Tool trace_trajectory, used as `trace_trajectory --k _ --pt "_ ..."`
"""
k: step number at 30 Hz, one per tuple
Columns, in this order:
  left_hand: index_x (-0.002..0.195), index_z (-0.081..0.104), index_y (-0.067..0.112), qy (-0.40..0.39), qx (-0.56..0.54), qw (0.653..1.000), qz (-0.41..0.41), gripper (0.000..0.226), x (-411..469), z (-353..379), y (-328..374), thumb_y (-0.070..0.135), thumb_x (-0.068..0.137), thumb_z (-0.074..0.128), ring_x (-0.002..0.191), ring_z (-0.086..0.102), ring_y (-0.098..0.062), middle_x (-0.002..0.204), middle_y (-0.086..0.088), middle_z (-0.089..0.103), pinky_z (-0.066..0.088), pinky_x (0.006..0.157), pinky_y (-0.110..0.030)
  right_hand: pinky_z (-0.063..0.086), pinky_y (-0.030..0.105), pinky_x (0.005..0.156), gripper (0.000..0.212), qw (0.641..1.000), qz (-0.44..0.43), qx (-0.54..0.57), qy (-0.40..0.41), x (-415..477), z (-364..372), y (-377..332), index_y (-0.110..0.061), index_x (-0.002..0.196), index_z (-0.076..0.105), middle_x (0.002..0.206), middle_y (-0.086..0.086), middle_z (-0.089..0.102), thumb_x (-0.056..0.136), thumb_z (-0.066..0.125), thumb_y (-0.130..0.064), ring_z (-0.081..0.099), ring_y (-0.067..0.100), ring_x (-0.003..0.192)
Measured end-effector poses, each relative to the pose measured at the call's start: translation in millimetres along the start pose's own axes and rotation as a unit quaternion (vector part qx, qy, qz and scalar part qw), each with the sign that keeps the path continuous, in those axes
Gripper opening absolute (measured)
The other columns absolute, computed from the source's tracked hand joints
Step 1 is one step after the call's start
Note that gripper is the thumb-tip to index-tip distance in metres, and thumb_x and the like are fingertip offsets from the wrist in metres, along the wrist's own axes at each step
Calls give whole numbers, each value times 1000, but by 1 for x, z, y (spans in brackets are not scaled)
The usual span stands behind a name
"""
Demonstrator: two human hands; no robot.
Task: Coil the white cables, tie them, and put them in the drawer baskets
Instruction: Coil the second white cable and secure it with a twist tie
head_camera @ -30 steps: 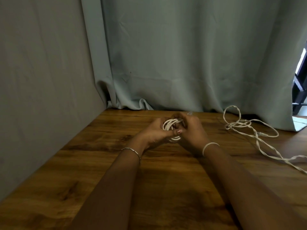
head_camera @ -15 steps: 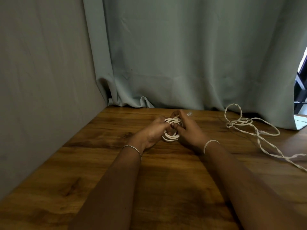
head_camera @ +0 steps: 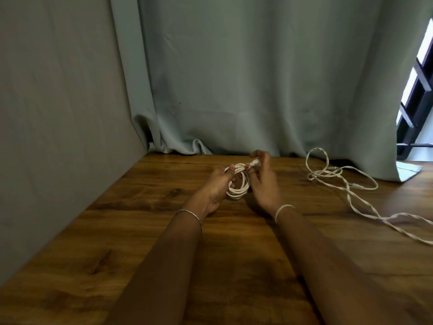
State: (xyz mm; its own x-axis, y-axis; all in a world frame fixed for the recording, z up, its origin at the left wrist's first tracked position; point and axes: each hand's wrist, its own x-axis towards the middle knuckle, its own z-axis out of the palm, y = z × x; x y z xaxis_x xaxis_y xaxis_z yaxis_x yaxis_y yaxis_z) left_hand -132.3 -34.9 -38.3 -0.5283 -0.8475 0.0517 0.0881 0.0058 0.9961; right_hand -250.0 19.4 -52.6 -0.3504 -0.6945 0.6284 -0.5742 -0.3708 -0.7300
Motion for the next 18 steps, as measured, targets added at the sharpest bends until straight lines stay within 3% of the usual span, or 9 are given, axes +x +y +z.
trace_trajectory --k 2,5,10,13,15,18 --pt "117 55 2 36 15 999 -3 35 0 6 -1 30 104 38 81 66 -22 97 -15 68 55 76 -39 55 32 74 20 999 22 -2 29 -1 2 0 -17 118 44 100 5 65 99 48 -11 65 18 87" --pt "115 56 2 67 -10 998 -1 40 -6 18 -1 35 104 35 82 65 -23 102 -16 68 54 74 -34 54 33 81 18 998 50 11 43 -3 2 -2 -13 118 50 103 3 64 100 45 -13 64 20 95" --pt "113 62 4 100 -102 988 -53 49 -19 32 3 38 105 27 92 66 -29 103 -16 69 54 85 -39 51 21 79 23 998 37 31 40 -17 -1 -19 -20 109 56 92 -12 61 102 37 -9 61 2 85" --pt "111 66 5 64 -153 982 -90 47 -33 35 4 37 104 32 89 68 -26 102 -14 71 55 81 -37 53 28 81 23 997 42 45 54 -24 -5 -27 -21 110 55 92 -10 62 103 34 -13 61 -2 82" --pt "111 66 4 22 -184 977 -104 41 -45 36 4 33 103 38 91 67 -26 104 -14 71 54 85 -39 55 32 84 26 995 52 55 66 -30 -11 -30 -24 121 52 98 -10 63 104 33 -17 64 3 87" --pt "129 55 3 -29 -238 965 -105 40 -56 36 3 28 99 47 105 64 -32 121 -19 65 52 93 -48 50 15 82 35 993 50 76 72 -42 -21 -37 -27 136 42 110 -21 55 104 34 -14 59 -11 91"
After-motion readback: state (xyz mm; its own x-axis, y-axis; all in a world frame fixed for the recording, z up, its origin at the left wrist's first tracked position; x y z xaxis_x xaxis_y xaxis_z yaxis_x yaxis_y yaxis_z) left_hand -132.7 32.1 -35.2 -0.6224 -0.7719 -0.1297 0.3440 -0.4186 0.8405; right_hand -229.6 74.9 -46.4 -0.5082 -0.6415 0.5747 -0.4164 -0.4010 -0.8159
